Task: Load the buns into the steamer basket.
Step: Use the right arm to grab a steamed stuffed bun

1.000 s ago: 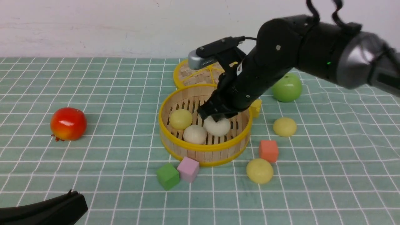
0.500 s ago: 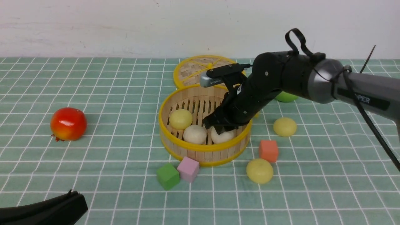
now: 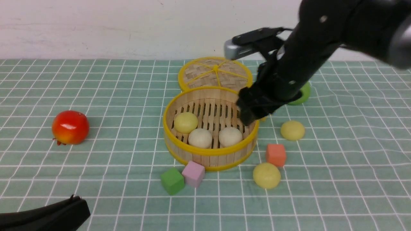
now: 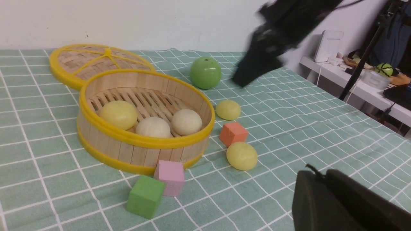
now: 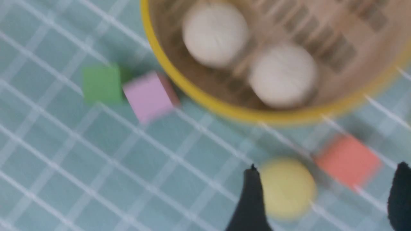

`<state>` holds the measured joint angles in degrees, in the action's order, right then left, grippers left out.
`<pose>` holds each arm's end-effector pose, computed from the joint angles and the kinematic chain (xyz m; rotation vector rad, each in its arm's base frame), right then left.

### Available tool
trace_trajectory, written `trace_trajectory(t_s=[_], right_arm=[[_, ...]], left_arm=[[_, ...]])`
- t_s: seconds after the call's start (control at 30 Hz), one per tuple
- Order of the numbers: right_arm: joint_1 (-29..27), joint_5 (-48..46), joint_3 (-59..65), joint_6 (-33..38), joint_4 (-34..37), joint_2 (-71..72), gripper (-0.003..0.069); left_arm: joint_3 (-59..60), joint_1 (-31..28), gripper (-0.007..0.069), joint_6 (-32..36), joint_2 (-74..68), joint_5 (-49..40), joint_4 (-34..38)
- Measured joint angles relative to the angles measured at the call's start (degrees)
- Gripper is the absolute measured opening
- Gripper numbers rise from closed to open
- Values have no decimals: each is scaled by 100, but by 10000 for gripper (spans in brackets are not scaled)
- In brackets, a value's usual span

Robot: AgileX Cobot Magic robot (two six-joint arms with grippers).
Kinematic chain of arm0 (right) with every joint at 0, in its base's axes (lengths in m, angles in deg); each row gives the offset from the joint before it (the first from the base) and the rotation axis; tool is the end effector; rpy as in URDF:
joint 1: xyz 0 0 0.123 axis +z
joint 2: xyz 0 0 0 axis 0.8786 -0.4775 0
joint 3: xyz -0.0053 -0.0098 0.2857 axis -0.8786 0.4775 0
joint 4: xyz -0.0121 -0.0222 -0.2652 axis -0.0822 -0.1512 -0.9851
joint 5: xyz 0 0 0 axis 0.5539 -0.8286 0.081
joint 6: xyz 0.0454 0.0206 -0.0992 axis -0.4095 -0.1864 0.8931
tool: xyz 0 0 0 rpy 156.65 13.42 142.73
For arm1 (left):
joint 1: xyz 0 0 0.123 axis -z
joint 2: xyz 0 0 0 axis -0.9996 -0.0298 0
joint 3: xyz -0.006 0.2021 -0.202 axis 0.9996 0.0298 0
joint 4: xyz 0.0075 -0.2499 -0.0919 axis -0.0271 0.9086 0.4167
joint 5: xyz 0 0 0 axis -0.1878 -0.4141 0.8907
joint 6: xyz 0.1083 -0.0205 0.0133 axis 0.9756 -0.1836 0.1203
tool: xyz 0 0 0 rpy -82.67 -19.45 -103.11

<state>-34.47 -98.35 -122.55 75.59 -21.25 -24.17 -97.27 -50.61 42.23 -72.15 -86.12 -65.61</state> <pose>0.3690 0.2012 0.3021 -0.7387 2.6147 0.2679 0.0954 -0.0759 0.2691 0.3248 1.6562 -0.7312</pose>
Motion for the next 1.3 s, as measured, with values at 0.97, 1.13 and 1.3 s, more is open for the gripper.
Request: trace_trajectory(t_s=[0.97,1.13,1.3], right_arm=[[-119,2512,2180,-1026,57,-577,318],[-119,2540,2180,-1026,45,-627,318],[-119,2405,2174,-1026,111,-496,318]], left_arm=[[0,0,48,0,0,0,0],[0,0,53,0,0,0,0],[0,0,57,0,0,0,0]])
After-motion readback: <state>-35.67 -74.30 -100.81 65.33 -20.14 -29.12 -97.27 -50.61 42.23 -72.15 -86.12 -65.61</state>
